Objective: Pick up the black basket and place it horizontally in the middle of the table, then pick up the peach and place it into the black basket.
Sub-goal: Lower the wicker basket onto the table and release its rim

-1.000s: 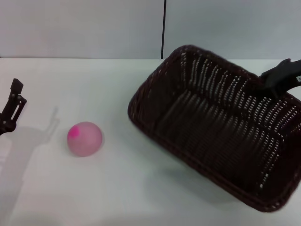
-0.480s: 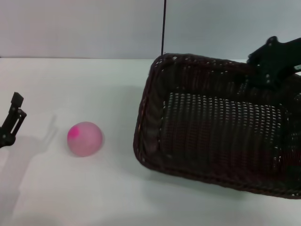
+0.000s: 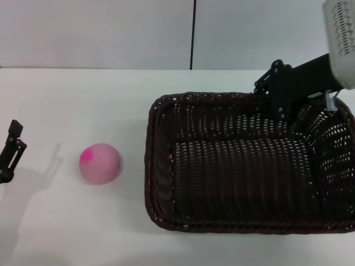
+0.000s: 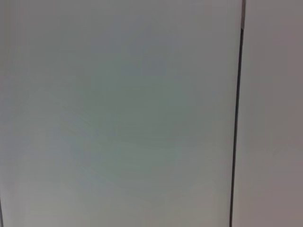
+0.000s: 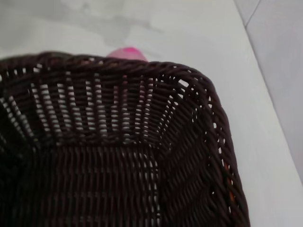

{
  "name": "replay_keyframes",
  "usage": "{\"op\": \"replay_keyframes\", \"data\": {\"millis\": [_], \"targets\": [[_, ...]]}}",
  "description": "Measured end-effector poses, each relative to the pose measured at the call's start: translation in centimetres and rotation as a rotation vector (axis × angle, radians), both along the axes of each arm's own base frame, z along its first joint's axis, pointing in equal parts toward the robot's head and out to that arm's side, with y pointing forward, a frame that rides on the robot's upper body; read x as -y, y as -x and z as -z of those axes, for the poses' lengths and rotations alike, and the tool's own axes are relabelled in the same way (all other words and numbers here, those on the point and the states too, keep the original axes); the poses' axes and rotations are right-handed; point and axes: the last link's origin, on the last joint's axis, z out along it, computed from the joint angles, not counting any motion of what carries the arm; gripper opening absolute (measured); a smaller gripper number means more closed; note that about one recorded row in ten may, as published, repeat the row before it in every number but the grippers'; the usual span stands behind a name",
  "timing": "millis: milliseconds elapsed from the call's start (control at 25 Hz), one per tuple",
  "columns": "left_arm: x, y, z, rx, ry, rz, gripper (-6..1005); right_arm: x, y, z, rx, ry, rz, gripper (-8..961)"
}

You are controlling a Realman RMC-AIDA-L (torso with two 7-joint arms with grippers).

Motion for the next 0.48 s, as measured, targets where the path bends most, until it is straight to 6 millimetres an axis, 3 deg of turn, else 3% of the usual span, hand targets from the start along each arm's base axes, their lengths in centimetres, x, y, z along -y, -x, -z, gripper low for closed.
{"op": "replay_keyframes", "data": {"millis": [480], "targets": [[-0.4,-0.3,0.0,0.001,0.002,0.014,784,-0.4,-0.6,2.1,0.022,-0.025,-0.086,188]]}}
